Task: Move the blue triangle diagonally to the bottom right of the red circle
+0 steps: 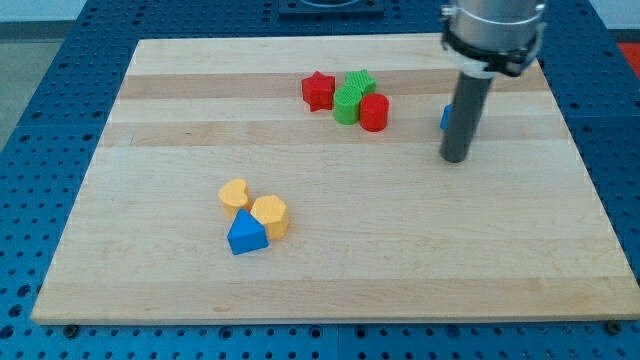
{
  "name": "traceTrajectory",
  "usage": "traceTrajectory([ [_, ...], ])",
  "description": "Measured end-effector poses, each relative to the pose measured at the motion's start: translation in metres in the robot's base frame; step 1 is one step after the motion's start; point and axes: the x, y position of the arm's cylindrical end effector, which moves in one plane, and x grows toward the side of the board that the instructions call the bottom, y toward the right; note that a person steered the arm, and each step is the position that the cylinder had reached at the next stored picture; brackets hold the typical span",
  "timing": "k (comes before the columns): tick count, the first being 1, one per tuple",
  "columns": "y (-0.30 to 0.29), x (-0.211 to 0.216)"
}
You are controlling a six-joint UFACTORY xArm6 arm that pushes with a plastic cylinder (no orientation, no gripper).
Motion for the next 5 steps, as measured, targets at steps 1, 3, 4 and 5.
traceTrajectory([
  [1,0.032,0.01],
  [3,0.038,-0.064],
  [4,0.031,-0.086],
  [5,0.015,-0.086],
])
